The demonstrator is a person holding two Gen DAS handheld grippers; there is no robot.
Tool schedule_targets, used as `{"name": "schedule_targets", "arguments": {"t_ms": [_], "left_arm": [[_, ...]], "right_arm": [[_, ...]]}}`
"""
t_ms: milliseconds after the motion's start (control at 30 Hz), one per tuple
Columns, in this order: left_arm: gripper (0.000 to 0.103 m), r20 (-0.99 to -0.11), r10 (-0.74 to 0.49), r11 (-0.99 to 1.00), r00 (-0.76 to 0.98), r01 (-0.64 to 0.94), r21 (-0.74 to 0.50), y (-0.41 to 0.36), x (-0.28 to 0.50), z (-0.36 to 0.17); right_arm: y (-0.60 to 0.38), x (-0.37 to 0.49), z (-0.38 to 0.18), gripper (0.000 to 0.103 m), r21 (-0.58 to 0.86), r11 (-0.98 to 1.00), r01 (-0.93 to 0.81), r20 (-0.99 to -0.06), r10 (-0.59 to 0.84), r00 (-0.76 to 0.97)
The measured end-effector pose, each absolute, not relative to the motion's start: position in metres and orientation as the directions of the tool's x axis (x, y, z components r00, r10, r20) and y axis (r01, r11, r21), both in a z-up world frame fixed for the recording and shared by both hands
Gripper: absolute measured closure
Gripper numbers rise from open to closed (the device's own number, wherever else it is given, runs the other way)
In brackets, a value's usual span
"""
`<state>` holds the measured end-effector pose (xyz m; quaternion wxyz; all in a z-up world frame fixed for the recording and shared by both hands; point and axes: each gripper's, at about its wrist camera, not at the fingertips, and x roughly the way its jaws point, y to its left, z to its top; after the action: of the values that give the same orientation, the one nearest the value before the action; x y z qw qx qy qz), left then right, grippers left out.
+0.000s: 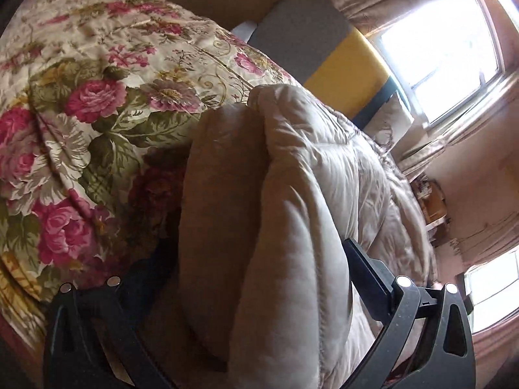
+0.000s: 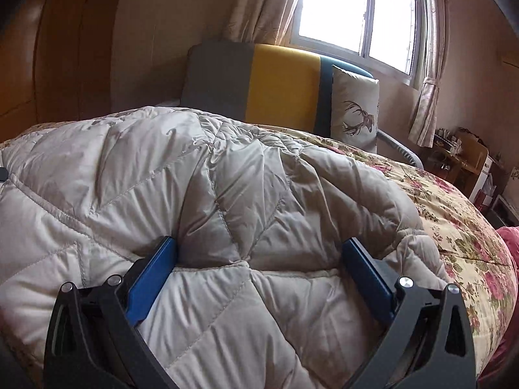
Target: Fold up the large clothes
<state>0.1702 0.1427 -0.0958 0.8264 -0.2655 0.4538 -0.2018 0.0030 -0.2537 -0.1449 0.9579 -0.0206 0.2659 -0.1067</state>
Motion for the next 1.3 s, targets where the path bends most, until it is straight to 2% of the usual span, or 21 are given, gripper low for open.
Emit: {"name": "schedule_targets", "arguments": {"t_ms": [100,233,267,300,400,467,533,567,600,700,767,800,933,1133,1233,1300], "left_arm": [[0.003,-0.612,-0.621,0.727,0.49,0.068,-0.683,0.152,0.178,-0.099],[0.004,-0.619,-0.663,0.713,0.421,0.102,-0.693,0.147,0.19,-0.099],[0.008,-0.594,-0.694,0.685,0.406,0.118,-0.719,0.146,0.192,-0.098],[0.022,-0.564,-0.725,0.649,0.395,0.121,-0.751,0.146,0.193,-0.1],[0.035,-0.48,-0.78,0.539,0.401,0.04,-0.841,0.156,0.199,-0.114],[0.037,-0.445,-0.794,0.506,0.414,0.046,-0.861,0.159,0.199,-0.121],[0.037,-0.455,-0.782,0.529,0.425,0.069,-0.846,0.155,0.197,-0.121],[0.04,-0.469,-0.773,0.548,0.427,0.077,-0.833,0.152,0.196,-0.119],[0.049,-0.481,-0.762,0.563,0.434,0.076,-0.823,0.148,0.195,-0.117],[0.067,-0.461,-0.772,0.532,0.438,0.047,-0.846,0.148,0.194,-0.12],[0.071,-0.476,-0.757,0.554,0.446,0.053,-0.831,0.15,0.194,-0.116],[0.073,-0.492,-0.743,0.579,0.453,0.067,-0.812,0.148,0.192,-0.111],[0.076,-0.504,-0.72,0.616,0.478,0.105,-0.781,0.145,0.188,-0.096],[0.079,-0.486,-0.721,0.604,0.493,0.105,-0.79,0.145,0.185,-0.086],[0.079,-0.461,-0.732,0.589,0.501,0.125,-0.799,0.146,0.18,-0.077],[0.079,-0.439,-0.74,0.577,0.509,0.147,-0.804,0.145,0.179,-0.069]], "right_arm": [[-0.253,0.001,-0.146,0.002,-0.096,0.976,0.194,-0.504,-0.216,0.836],[-0.253,0.001,-0.146,0.002,-0.096,0.976,0.194,-0.503,-0.216,0.837],[-0.253,0.001,-0.146,0.002,-0.096,0.976,0.194,-0.503,-0.216,0.837],[-0.254,0.001,-0.146,0.002,-0.096,0.976,0.193,-0.503,-0.215,0.837],[-0.254,0.001,-0.147,0.002,-0.095,0.976,0.195,-0.504,-0.216,0.836],[-0.255,0.001,-0.147,0.002,-0.095,0.977,0.193,-0.504,-0.214,0.837],[-0.255,0.001,-0.146,0.002,-0.095,0.977,0.192,-0.504,-0.214,0.837],[-0.255,0.001,-0.146,0.002,-0.095,0.977,0.192,-0.506,-0.213,0.836],[-0.254,0.001,-0.147,0.002,-0.094,0.977,0.192,-0.508,-0.213,0.834],[-0.257,0.001,-0.14,0.002,-0.09,0.979,0.185,-0.557,-0.204,0.805],[-0.259,0.001,-0.128,0.002,-0.091,0.976,0.196,-0.604,-0.21,0.769],[-0.259,-0.002,-0.119,0.002,-0.093,0.974,0.209,-0.598,-0.222,0.77],[-0.256,0.004,-0.073,0.002,-0.093,0.972,0.214,-0.5,-0.232,0.834],[-0.249,0.085,-0.071,0.002,-0.166,0.967,0.193,-0.584,-0.254,0.771],[-0.234,0.116,-0.104,0.002,-0.255,0.958,0.131,-0.654,-0.271,0.707],[-0.227,0.125,-0.127,0.002,-0.291,0.95,0.108,-0.656,-0.281,0.701]]}}
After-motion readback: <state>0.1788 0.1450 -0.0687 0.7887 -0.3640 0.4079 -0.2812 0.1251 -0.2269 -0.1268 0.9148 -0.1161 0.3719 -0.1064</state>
